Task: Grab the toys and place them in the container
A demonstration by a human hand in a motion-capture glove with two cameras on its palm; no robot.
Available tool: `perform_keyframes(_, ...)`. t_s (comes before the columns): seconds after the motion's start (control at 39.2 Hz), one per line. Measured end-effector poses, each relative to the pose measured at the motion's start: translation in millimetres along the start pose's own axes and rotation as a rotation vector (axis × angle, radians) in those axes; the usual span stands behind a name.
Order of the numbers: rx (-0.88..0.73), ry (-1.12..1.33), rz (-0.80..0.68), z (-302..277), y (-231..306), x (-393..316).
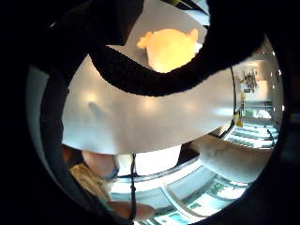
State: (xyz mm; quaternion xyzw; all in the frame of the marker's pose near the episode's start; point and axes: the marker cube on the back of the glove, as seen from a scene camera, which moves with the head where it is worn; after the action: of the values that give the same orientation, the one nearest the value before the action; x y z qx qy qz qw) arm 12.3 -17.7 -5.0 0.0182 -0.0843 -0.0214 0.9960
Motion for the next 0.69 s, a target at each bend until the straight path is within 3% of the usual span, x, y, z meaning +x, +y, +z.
perform_keyframes(0.18, -0.004, 0.027, 0.120, 8, 13, 7)
perform_keyframes(0.31, -0.005, 0.050, 0.059, 5, 3, -36)
perform_keyframes(0.69, -0.021, 0.125, 0.089, 13, 15, -9)
